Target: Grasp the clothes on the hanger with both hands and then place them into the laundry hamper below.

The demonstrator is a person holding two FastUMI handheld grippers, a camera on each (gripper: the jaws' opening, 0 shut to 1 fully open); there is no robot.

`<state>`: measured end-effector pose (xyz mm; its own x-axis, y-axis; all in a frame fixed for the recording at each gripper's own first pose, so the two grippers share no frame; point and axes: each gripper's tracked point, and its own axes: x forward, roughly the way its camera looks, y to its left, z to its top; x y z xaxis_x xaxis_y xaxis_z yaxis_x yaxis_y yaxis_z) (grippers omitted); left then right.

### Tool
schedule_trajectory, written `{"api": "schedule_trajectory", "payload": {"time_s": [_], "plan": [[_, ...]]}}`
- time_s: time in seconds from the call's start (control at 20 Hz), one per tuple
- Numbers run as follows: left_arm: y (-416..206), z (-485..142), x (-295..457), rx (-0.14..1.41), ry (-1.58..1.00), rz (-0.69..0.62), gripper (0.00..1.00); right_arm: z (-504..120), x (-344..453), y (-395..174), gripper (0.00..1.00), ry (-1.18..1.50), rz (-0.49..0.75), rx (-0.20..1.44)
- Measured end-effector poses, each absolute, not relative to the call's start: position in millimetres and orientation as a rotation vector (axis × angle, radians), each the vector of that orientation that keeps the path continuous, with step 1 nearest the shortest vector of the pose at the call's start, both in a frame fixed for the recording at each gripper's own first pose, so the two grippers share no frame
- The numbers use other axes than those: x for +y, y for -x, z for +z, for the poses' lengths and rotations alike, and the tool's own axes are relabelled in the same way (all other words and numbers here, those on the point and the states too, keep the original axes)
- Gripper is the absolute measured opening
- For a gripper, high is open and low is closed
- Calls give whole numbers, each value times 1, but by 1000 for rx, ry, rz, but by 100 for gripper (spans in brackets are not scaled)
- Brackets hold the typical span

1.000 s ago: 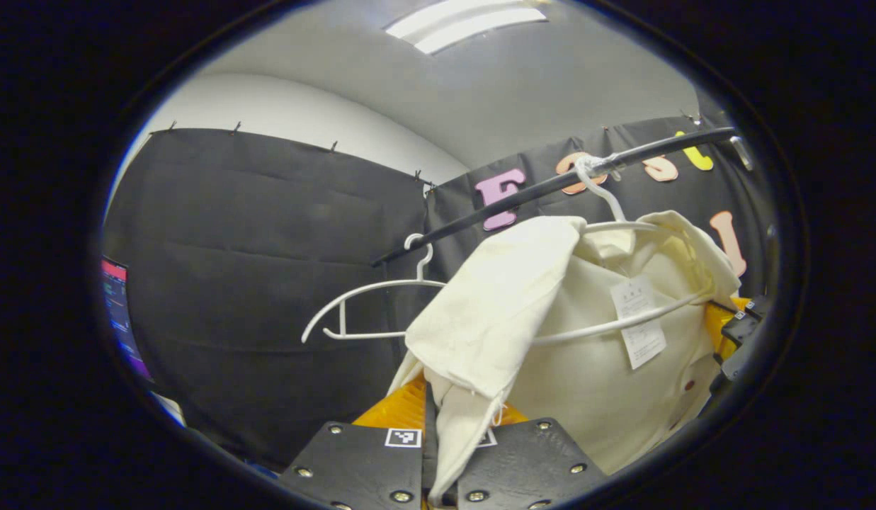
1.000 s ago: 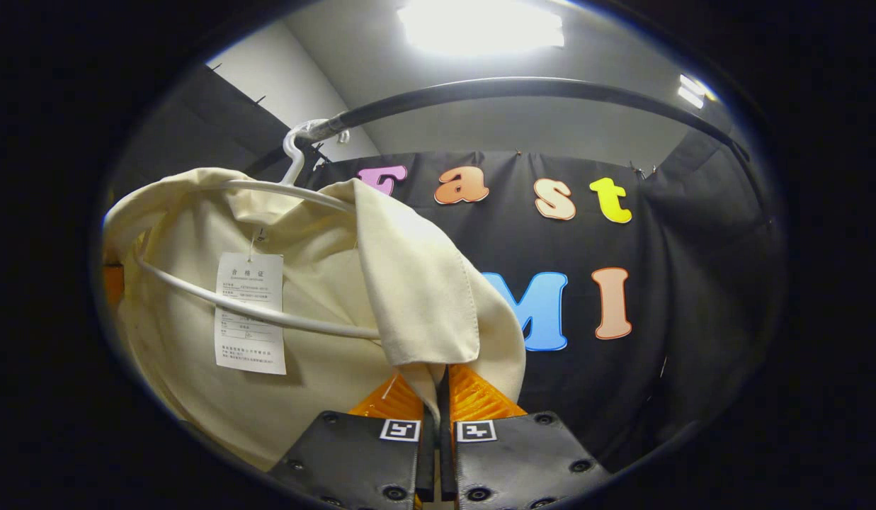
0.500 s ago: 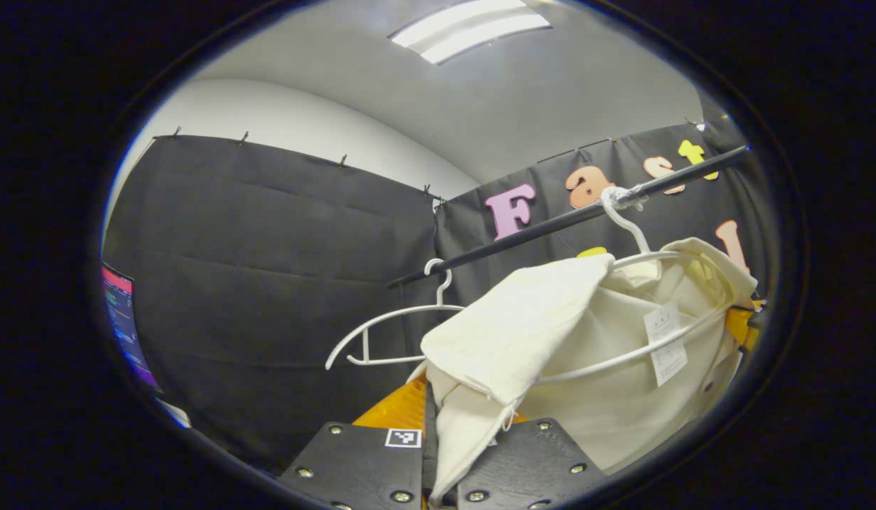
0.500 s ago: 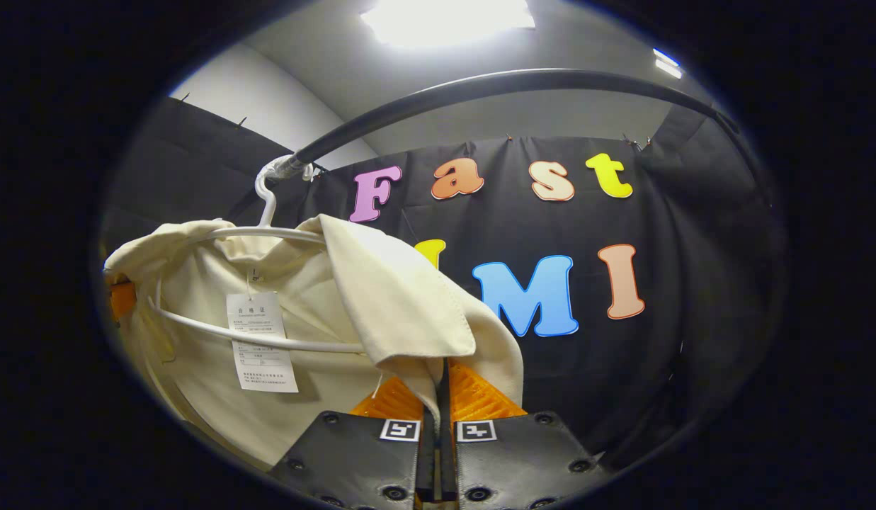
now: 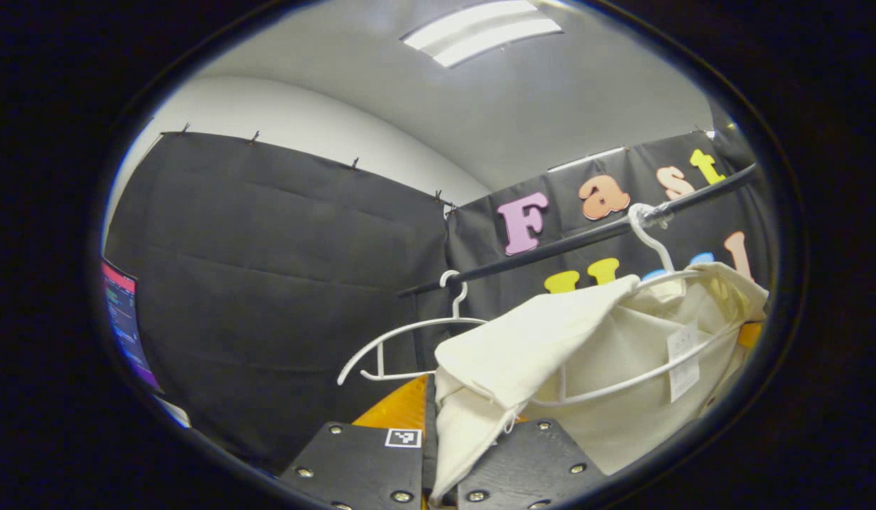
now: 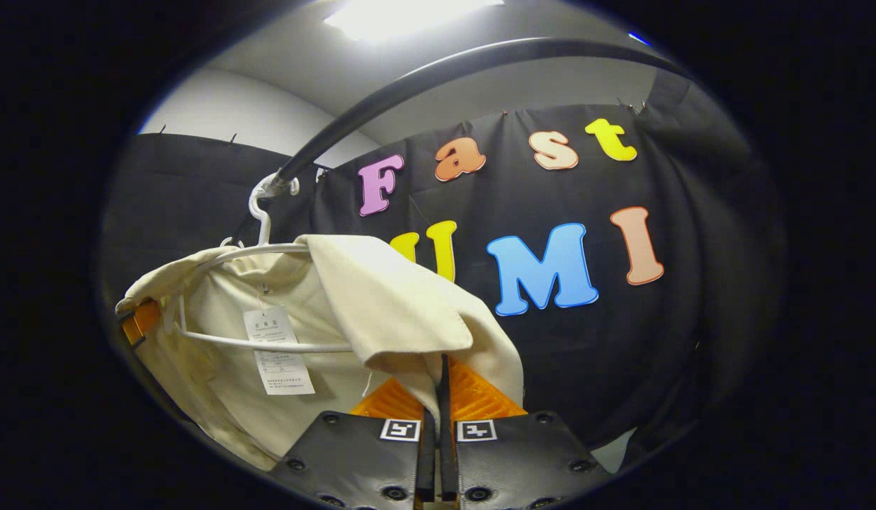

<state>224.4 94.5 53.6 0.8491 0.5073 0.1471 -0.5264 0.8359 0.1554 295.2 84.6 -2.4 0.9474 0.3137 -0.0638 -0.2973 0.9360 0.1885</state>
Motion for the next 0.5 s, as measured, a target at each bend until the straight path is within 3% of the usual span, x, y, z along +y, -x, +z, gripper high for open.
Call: {"api": "schedule_trajectory", "payload": {"time_s": [0.25,0.5], "plan": [[-234,61,96,-120,-165,535,2,14,76,-302,5,-237,308,55],[-248,58,104,-100,-158,481,1,3,74,-310,5,-357,349,119]]}}
